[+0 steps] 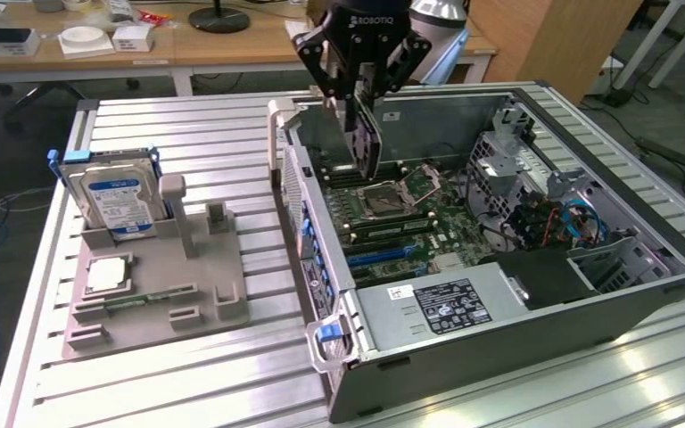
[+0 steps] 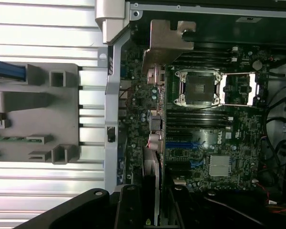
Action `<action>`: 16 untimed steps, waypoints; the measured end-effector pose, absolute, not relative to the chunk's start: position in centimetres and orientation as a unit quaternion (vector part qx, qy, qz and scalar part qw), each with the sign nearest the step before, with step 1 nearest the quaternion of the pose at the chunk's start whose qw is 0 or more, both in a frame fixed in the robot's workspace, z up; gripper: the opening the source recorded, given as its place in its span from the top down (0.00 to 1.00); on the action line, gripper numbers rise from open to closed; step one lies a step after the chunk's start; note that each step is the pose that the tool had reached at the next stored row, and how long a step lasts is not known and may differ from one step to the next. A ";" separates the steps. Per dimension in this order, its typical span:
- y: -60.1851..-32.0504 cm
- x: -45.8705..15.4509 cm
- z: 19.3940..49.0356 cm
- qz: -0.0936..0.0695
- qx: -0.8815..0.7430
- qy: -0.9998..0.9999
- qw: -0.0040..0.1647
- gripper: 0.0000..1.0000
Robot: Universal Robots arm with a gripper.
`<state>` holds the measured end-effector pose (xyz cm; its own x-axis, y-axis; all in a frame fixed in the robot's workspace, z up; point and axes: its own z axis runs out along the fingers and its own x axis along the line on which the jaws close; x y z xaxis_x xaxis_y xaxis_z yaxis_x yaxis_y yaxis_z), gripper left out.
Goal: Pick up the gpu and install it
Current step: 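Pick up the gpu and move the gpu toward the slot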
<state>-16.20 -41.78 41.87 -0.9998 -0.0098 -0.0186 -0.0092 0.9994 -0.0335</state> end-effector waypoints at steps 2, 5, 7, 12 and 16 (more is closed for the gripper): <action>-41.8 -15.8 41.9 -0.017 -0.005 1.000 0.009 0.73; -41.8 -15.3 41.9 -0.017 -0.005 1.000 0.009 0.73; -41.8 -15.0 41.9 -0.017 -0.005 1.000 0.009 0.73; -41.8 -14.3 41.9 -0.017 -0.005 1.000 0.009 0.73; -41.8 -13.7 41.9 -0.017 -0.005 1.000 0.009 0.73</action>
